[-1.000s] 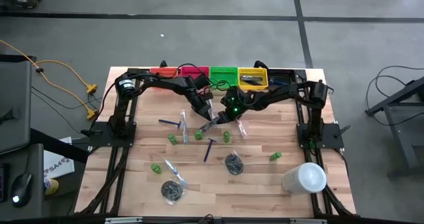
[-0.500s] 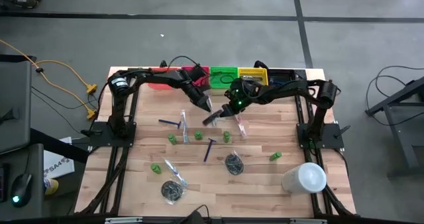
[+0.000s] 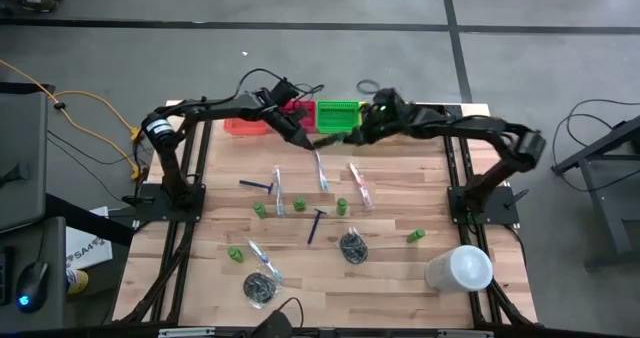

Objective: Pick & Place Travel size toiletries
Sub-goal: Put the black hair comb into the yellow bin

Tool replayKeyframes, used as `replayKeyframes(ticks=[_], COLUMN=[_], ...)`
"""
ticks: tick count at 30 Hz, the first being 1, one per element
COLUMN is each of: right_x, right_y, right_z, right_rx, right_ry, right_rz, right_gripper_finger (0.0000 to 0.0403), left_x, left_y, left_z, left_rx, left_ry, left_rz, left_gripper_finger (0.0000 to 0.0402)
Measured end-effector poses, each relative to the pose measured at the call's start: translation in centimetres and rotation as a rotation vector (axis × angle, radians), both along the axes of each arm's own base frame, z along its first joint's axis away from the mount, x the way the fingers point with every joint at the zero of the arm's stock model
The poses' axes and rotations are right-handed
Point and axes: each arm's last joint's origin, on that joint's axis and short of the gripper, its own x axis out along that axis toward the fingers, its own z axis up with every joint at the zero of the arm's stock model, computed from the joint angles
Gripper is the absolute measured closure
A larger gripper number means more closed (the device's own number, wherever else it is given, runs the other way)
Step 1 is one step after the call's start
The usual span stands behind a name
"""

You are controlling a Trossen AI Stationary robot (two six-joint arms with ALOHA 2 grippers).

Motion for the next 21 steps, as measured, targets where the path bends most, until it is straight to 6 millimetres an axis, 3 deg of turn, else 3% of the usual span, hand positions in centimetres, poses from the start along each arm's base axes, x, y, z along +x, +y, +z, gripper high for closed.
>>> replayKeyframes(ticks=[5,11,16,21], right_x=[-4.1,-8.7,-10.2,-10.1], right_y=[-2.0,-3.9,-4.4,-4.9], right_z=[2.6,3.5,2.9,1.9], right_rx=[-0.074,-0.093,-0.051,-0.048], right_ry=[0.05,0.189,0.268,0.325], right_rz=[-0.2,-0.448,-0.487,-0.512], right_gripper_finger=[0.04,0.04,0.04,0.04], left_x=[-0.3,-0.3,-0.3,-0.4], left_y=[-0.2,-0.3,-0.3,-0.3], left_z=[1.1,1.2,1.2,1.2], left_rx=[0.034,0.04,0.038,0.043], left_ry=[-0.009,-0.008,-0.002,0.003], left_rz=[0.015,0.018,0.019,0.026], left_gripper_finger=[0.0395,0.0395,0.0394,0.0394])
